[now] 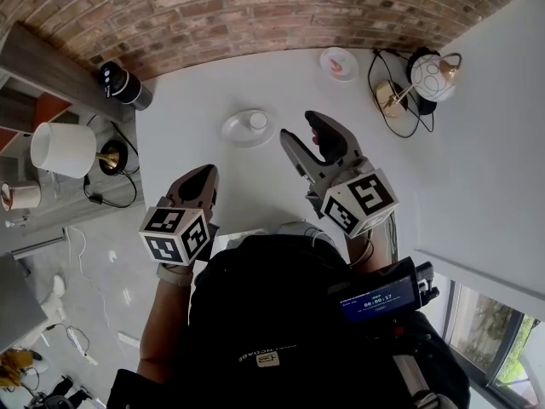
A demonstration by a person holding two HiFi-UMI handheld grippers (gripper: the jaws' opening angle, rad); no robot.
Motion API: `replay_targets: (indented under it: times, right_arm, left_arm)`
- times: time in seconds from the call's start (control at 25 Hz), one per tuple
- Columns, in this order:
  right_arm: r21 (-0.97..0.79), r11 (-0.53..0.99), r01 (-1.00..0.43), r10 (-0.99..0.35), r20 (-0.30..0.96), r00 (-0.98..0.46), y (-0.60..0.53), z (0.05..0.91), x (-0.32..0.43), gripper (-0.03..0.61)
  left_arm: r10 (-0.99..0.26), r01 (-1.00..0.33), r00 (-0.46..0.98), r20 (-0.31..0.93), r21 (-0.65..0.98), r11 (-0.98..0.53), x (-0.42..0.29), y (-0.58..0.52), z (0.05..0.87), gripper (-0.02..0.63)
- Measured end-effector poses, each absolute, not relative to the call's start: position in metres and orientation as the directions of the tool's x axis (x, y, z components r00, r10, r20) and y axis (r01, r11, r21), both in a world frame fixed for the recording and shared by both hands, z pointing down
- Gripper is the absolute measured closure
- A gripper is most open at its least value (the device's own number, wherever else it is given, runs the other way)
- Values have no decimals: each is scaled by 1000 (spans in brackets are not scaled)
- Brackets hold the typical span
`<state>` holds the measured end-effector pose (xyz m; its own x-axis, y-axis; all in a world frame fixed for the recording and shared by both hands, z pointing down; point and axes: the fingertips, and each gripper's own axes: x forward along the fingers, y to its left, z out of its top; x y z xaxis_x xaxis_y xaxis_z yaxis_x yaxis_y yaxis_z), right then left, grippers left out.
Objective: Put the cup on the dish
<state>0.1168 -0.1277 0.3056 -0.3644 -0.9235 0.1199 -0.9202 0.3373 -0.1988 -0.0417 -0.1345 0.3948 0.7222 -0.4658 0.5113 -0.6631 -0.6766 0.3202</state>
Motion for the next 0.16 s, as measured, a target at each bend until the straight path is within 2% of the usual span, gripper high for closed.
replay_targets:
  times: [0.16]
  right_arm:
    - [-208,337,-918,-922,123,-366,-129,309,115,353]
  left_arm:
    - [-470,-667,721,509,327,-669,-44,-137,396,609]
